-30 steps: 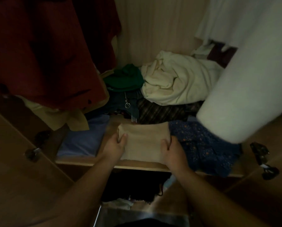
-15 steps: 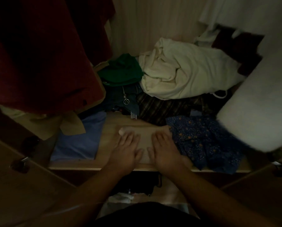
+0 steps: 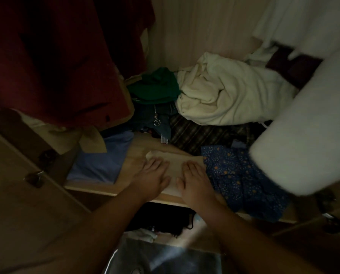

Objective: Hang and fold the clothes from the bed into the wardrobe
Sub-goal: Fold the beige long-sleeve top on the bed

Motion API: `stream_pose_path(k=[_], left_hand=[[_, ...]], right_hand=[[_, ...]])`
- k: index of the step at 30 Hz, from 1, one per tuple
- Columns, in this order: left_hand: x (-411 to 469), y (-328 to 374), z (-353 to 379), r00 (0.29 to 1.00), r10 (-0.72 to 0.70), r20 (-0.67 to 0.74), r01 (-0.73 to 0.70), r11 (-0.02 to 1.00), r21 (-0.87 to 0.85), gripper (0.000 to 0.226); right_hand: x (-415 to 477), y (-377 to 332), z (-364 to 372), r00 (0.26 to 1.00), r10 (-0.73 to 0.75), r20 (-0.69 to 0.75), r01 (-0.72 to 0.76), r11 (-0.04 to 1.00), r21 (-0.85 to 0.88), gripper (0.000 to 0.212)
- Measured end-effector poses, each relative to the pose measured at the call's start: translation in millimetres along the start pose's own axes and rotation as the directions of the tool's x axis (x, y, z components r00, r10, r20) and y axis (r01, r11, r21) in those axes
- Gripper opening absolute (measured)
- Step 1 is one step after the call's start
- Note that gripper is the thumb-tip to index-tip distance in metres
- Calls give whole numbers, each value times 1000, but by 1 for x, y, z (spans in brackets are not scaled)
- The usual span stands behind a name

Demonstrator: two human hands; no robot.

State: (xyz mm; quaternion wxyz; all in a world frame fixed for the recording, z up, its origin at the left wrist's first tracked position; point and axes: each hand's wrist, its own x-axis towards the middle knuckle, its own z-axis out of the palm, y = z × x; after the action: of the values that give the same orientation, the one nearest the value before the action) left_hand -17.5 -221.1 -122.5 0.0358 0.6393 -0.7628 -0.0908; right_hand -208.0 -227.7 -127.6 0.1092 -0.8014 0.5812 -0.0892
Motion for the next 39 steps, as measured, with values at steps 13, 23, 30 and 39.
stream_pose_path(k=[13, 23, 30, 39], left_hand=[[-146, 42, -17, 978, 207, -19, -205, 947, -248, 65], [-306, 124, 33, 744, 632, 215, -600, 774, -202, 66], [-428, 243, 47, 393, 876, 279, -848, 462, -259, 76], [-651, 424, 108, 115, 959, 258, -905, 208, -370, 85]], right_hand=[[-194, -49, -41, 950, 255, -182, -263, 964, -26, 62], [-446, -103, -2, 688, 706, -171, -712, 701, 30, 59], [-643, -132, 1, 312, 904, -292, -910, 373, 181, 64], [-930, -177, 9, -85, 926, -368, -940, 48, 337, 63]])
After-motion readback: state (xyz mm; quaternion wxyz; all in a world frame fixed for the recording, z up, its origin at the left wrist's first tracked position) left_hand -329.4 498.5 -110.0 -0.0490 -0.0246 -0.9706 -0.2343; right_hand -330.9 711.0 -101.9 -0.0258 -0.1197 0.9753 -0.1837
